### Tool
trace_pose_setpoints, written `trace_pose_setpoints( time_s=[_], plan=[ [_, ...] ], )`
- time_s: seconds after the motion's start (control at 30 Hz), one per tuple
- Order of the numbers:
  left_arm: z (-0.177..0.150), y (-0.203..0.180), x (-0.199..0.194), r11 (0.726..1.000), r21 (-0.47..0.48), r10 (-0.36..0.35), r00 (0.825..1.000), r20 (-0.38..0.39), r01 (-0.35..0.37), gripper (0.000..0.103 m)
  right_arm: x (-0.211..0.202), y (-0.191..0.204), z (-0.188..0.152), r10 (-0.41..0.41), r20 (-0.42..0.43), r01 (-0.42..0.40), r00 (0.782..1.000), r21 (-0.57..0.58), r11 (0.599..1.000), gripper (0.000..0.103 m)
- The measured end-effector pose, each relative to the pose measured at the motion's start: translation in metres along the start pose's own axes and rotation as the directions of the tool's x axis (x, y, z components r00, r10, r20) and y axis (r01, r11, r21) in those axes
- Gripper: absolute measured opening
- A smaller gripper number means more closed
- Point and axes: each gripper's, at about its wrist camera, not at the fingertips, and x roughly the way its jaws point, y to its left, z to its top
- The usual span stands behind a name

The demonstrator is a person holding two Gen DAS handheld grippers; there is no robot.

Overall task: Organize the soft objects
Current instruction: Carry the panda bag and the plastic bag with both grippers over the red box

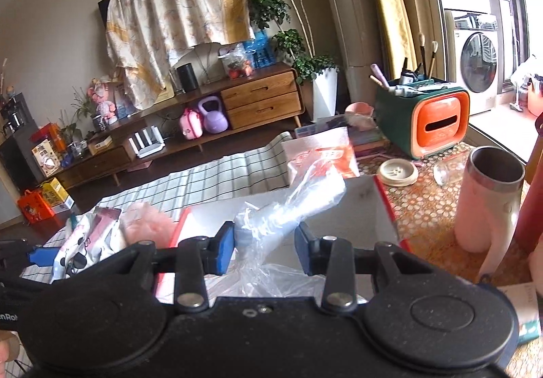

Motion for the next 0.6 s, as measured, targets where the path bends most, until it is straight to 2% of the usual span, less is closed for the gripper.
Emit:
trace_pose_setpoints(
  time_s=[0.2, 0.4, 0.5, 0.57, 0.6],
  plan=[
    [0.02, -0.019, 0.038, 1.0, 0.003, -0.027, 0.999, -0.019, 0.027, 0.076, 0.027, -0.027, 0.005, -0.008, -0.023, 0.007, 1.0, -0.024, 1.0, 0.037],
    [0.027, -0.025, 0.087, 0.999, -0.016, -0.037, 0.995, -0.088, 0.035, 0.076, 0.056, -0.034, -0.001, -0.016, -0.06, 0.01, 0.998, -0.097, 0.995, 0.037],
    [0.027, -0.027, 0.108, 0.998, -0.031, -0.058, 0.989, -0.134, 0.054, 0.076, 0.07, -0.033, -0.007, 0.007, -0.11, -0.023, 0.994, -0.145, 0.989, 0.037],
    [0.026, -0.029, 0.12, 0.999, -0.033, -0.048, 0.987, -0.155, 0.044, 0.076, 0.078, -0.032, -0.012, 0.022, -0.164, -0.048, 0.986, -0.155, 0.987, 0.037],
    [0.026, -0.029, 0.125, 0.998, -0.034, -0.052, 0.984, -0.168, 0.047, 0.076, 0.081, -0.032, -0.014, 0.01, -0.183, -0.04, 0.983, -0.164, 0.986, 0.036]
  ],
)
